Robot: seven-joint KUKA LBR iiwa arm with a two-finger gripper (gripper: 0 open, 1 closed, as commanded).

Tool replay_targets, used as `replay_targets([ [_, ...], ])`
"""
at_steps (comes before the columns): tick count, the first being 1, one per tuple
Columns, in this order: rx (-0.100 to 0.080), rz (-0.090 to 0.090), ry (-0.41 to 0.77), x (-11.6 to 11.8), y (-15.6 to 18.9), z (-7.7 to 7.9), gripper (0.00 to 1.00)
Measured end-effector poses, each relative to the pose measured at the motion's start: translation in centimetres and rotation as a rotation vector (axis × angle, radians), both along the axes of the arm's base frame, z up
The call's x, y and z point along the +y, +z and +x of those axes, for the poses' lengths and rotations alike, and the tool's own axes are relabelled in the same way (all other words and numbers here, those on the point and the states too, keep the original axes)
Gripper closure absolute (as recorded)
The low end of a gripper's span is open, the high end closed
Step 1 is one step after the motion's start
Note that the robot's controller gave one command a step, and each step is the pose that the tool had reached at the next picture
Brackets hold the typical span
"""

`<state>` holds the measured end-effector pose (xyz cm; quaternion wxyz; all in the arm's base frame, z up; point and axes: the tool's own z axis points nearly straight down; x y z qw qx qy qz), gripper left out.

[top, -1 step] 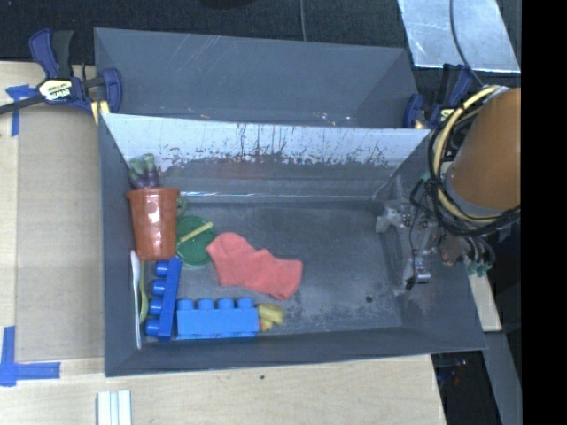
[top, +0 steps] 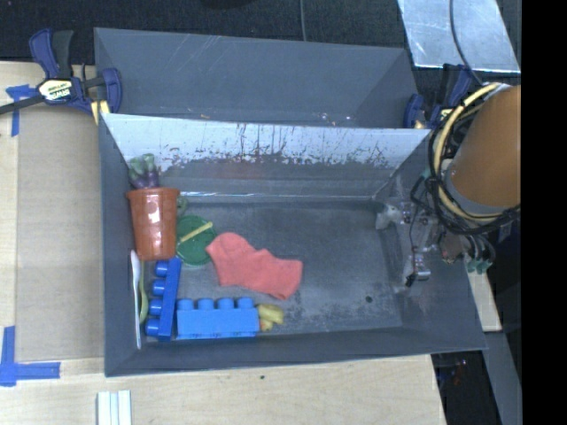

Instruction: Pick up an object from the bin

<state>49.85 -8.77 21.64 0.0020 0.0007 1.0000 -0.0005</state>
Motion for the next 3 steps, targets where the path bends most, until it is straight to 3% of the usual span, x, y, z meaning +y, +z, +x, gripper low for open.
replay_targets([
  [1, -0.009, 0.0, -0.008, 5.0, -7.5, 6.0, 0.0],
  [2, -0.012, -0.003, 0.018, 9.2, -12.1, 8.1, 0.0],
  [3, -0.008, -0.004, 0.177, 13.6, -7.2, 7.0, 0.0],
])
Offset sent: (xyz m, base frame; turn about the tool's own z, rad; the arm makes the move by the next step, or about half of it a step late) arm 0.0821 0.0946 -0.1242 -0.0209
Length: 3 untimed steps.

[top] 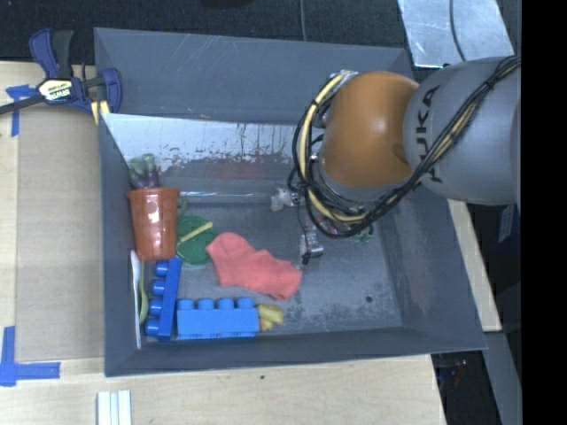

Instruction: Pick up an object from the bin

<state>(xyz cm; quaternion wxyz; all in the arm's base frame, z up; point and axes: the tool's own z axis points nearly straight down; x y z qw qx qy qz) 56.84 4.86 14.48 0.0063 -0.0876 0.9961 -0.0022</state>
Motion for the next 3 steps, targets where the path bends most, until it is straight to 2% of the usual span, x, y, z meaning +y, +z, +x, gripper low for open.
replay_targets([
  [1, -0.005, 0.003, -0.084, 3.5, -3.8, -4.1, 0.0],
  [2, 0.001, 0.003, -0.111, 4.4, -6.2, -5.6, 0.0],
  [3, -0.008, 0.001, 0.174, 4.6, -7.3, -6.1, 1.0],
])
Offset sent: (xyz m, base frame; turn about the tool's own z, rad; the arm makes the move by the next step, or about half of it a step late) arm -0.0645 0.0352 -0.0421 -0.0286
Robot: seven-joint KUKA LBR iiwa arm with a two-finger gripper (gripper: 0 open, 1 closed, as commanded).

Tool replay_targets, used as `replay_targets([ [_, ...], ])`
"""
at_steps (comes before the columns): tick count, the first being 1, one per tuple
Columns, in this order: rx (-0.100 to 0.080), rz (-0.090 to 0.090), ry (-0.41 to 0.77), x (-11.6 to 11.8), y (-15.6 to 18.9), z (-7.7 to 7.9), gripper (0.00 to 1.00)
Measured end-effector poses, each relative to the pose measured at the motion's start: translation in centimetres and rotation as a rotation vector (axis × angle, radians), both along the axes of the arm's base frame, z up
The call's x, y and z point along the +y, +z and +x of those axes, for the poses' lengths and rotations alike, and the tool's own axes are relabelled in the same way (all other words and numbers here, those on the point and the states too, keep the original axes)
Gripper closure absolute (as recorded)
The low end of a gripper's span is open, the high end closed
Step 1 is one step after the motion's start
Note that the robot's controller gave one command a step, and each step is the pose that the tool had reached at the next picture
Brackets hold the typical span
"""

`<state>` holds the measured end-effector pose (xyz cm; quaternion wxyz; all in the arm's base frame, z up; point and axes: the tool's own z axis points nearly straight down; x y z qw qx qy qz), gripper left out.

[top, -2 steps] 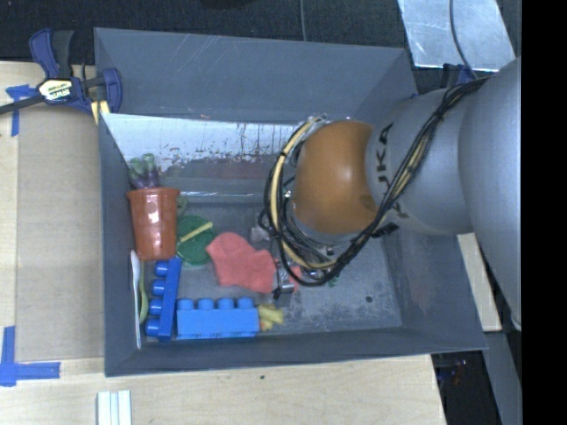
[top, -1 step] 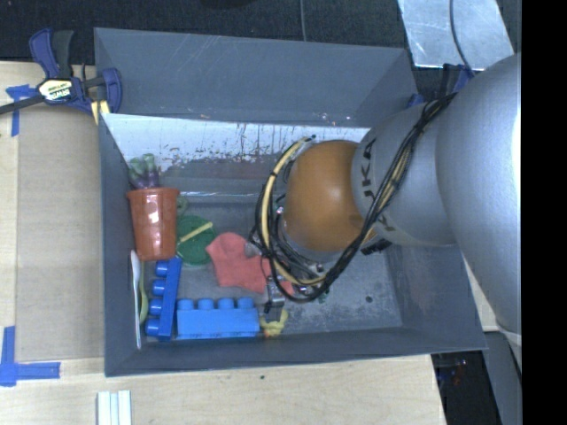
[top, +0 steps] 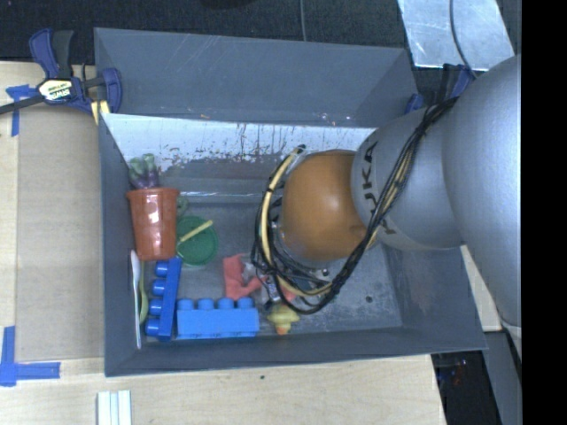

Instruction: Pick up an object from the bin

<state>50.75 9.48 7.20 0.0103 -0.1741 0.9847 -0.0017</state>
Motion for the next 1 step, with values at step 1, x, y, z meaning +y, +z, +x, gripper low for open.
replay_targets([
  [1, 0.0, 0.0, 0.0, -0.01, 0.04, 0.0, 1.0],
])
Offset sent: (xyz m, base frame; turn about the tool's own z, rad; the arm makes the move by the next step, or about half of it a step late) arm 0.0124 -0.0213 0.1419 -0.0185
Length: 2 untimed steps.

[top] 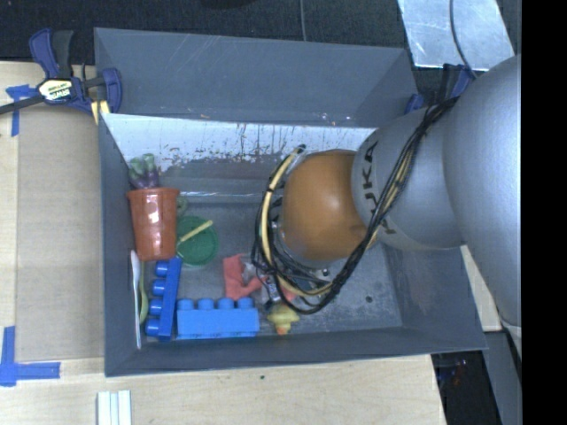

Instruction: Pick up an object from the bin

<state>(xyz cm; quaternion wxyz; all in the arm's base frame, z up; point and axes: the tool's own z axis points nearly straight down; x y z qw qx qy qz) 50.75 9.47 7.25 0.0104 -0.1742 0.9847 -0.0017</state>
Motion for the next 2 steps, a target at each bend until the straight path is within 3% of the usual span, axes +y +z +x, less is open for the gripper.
replay_targets([
  [2, 0.012, -0.002, 0.016, -2.4, 14.4, 1.4, 1.0],
])
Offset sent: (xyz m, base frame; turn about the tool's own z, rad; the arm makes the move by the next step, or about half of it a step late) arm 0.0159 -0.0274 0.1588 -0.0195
